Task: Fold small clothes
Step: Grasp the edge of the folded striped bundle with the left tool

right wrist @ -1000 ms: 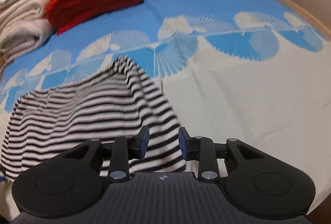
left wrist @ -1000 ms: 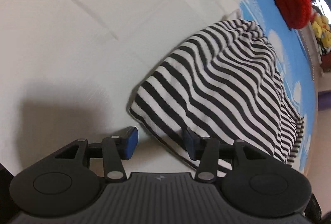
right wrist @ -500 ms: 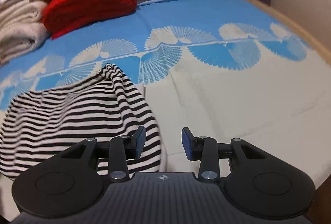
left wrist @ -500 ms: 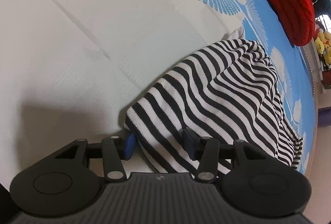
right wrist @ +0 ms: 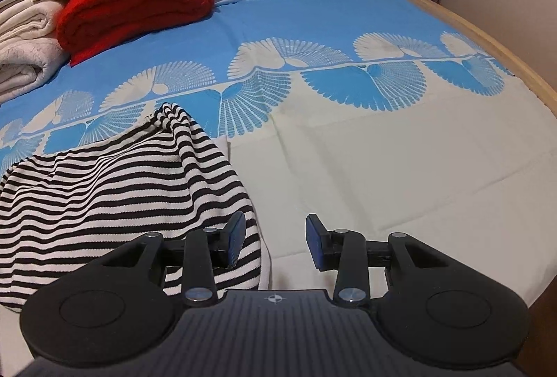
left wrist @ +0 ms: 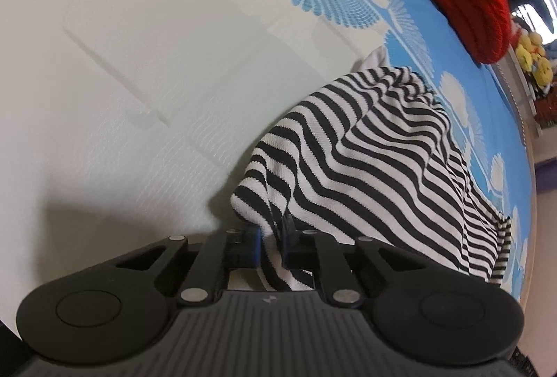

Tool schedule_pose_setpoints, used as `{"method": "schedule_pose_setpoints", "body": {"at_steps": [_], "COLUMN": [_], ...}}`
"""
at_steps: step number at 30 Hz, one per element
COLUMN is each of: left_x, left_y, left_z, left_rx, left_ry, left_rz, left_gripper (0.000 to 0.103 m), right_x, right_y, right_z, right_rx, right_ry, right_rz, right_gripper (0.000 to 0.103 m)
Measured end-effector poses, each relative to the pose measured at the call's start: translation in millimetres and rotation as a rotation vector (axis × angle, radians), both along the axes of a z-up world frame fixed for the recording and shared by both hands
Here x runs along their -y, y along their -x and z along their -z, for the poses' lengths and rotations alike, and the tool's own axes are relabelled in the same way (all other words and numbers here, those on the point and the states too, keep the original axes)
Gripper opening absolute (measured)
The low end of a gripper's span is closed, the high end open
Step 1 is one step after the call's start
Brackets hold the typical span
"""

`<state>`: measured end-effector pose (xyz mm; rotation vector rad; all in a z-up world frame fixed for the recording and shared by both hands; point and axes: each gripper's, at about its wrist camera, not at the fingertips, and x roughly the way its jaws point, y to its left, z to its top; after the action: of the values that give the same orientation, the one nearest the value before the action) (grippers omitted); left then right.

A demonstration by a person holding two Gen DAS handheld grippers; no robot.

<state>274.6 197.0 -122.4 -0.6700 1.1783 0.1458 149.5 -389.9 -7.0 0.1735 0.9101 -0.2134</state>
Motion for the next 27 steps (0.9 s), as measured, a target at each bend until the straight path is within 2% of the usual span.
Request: {"method": "schedule_pose_setpoints", "body": {"at_steps": [9, 11, 15, 18, 21, 22, 24, 27], "left_x": [-16, -23, -30, -34, -41, -43, -44, -44], "left_y": [22, 27, 31, 30, 29, 28, 26, 20], "left_z": [-22, -25, -28, -26, -14, -7, 3, 8], "left_rx": [0.07, 0.075, 0.066, 0.057, 0.002, -0.031, -0.074, -0.077], "left_ry": [-0.033, -0.019, -0.047, -0.029, 0.034, 0.059, 0.088, 0.094], "left_rz": [-0.019, -0.049, -0.062, -0.077, -0.139, -0.158, -0.177, -0.172], "left_gripper": [0.004, 0.003, 0.003, 0.004, 0.011, 0.022, 0.035, 0.035], "right_x": [-5, -8, -11, -12, -9, -7, -5, -3], "right_y": [-5, -7, -11, -11, -10, -10, -10, -12], "right_z": [1, 3, 4, 4, 4, 4, 5, 6], "right_rx": [-0.004, -0.008, -0.01, -0.007, -0.006, -0.007, -0.01, -0.014], "right_ry": [-0.007, -0.011, -0.011, -0.011, -0.018, -0.023, -0.026, -0.029], "right_rz": [0.003, 0.0, -0.015, -0.02, -0.012, -0.008, -0.004, -0.004], "right_gripper": [0.04, 0.04, 0.04, 0.04, 0.04, 0.04, 0.04, 0.04]}}
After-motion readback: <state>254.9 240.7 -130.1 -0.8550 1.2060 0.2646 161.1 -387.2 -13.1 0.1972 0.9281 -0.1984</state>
